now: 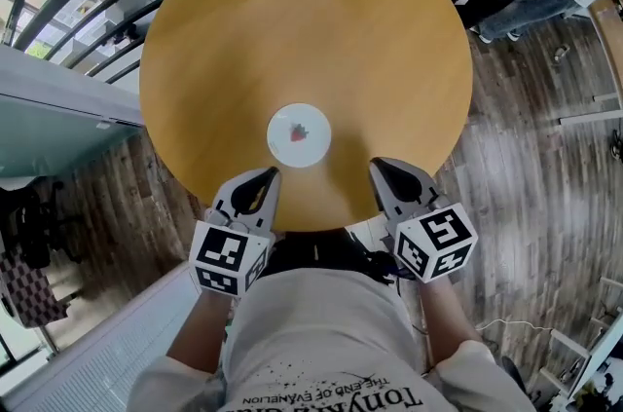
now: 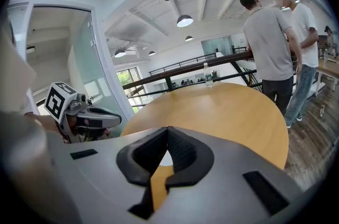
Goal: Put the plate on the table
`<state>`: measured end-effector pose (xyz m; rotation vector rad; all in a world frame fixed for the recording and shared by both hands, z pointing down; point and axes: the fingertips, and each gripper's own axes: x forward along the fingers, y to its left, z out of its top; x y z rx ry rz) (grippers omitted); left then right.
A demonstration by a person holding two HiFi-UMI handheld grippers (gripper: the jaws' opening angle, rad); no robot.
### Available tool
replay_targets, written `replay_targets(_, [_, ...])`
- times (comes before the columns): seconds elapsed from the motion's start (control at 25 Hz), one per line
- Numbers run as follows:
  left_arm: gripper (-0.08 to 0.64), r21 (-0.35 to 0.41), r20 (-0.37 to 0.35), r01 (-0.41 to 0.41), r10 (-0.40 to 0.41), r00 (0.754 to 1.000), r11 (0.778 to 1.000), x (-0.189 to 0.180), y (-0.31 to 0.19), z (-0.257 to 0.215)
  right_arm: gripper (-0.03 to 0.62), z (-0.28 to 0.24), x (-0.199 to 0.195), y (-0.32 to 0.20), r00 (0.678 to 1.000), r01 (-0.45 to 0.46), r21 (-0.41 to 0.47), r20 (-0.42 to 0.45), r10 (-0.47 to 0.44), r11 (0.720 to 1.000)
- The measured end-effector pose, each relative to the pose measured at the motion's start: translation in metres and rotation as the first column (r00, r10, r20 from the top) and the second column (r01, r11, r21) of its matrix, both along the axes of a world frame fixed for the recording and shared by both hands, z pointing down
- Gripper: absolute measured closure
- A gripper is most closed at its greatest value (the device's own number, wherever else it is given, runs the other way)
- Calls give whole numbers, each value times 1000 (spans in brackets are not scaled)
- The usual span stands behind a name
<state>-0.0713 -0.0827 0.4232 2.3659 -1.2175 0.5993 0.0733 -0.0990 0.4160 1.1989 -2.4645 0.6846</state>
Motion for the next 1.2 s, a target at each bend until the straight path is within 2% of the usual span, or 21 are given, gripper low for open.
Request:
replay_targets(0.2, [535,-2,-25,30,-30,999,1000,2,17,-10,568,-14,-1,9,1000,17,11,12,-18,1000])
replay_targets(0.44, [535,10,-22,37,-36,999,999,-9,30,-18,568,-27,-25,11,998,60,32,31,-61,998])
replay_targets(0.68, [535,8,-80,25,-25,996,1000,-4,12,-19,568,-33,-28,-6,997,62,62,44,-65,996])
replay_targets(0.84, [535,7,-72,20,-19,997,1000,-5,-8,-3,568,-12,-28,-23,997,55,44,58,-57,998])
replay_targets(1.04, [535,26,-87,14,-11,996,1000,-13,11,-28,568,-40,-32,-1,998,42,70,49,-45,997])
replay_targets(1.2, [535,22,-73,10,-8,997,1000,-1,26,-19,568,-31,-18,14,998,35,69,55,-39,997])
